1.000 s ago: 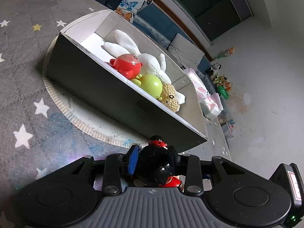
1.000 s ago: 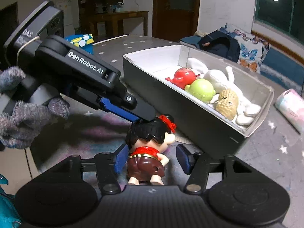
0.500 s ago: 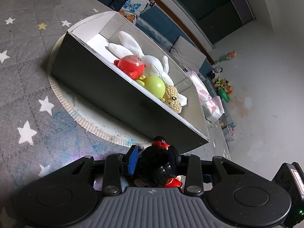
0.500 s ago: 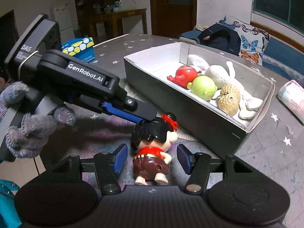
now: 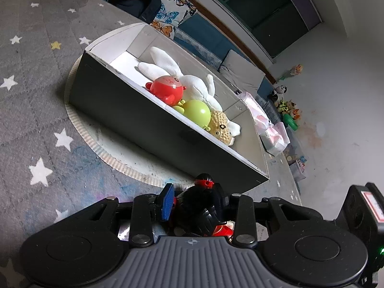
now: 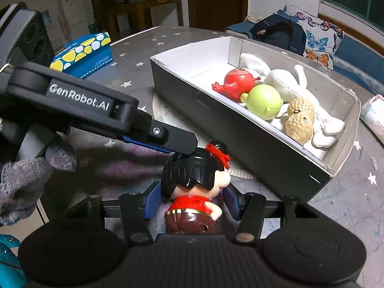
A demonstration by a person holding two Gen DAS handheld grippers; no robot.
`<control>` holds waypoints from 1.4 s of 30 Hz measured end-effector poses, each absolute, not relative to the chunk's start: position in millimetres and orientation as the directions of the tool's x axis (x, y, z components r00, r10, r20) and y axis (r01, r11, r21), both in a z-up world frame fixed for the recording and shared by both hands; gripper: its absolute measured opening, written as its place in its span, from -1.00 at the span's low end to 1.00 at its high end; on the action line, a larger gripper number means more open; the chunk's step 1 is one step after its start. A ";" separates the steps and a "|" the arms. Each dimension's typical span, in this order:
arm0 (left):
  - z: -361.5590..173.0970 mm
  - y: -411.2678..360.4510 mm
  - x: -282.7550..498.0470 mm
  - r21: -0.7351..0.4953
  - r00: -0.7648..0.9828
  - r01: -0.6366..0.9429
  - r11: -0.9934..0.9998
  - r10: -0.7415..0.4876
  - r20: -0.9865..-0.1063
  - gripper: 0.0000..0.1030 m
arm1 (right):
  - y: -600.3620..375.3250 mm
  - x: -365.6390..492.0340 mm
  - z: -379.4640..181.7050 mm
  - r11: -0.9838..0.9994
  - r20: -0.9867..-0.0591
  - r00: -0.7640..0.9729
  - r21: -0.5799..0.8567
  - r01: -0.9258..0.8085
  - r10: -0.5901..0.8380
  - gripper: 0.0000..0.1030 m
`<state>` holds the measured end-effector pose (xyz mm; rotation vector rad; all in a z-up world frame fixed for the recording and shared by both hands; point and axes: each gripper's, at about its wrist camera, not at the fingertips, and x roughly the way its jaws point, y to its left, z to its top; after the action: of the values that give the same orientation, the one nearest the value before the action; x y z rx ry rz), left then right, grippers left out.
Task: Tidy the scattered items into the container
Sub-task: 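Pinch the doll between both tools and lift it, then carry the doll over the box and lower it inside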
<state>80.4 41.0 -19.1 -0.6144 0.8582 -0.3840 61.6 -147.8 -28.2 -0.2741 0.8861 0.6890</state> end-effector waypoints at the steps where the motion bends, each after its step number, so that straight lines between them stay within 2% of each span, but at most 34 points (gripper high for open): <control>1: -18.6 40.6 79.6 -0.639 0.602 0.073 0.766 -0.545 -0.584 -0.27 | -146.9 62.0 -28.6 0.755 -0.788 0.436 0.055 -0.653 0.435 0.07; 14: -11.2 31.1 70.3 -0.625 0.602 0.109 0.773 -0.552 -0.577 -0.27 | -150.4 50.9 -29.4 0.779 -0.756 0.481 0.061 -0.623 0.444 0.04; 26: 31.3 18.5 61.1 -0.569 0.674 0.184 0.802 -0.524 -0.520 -0.25 | -160.5 39.1 4.0 0.793 -0.670 0.574 0.037 -0.608 0.471 0.04; 35: 69.7 27.8 86.1 -0.552 0.735 0.222 0.804 -0.510 -0.448 -0.26 | -156.0 59.8 40.7 0.799 -0.581 0.643 0.023 -0.601 0.500 0.04; 42: 76.6 46.7 122.6 -0.582 0.762 0.178 0.794 -0.485 -0.429 -0.27 | -138.8 103.7 53.0 0.780 -0.572 0.635 0.014 -0.626 0.520 0.04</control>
<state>122.6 46.7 76.6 -0.5446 0.6039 -0.3807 103.7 -138.8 53.0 -0.1924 0.5898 0.6590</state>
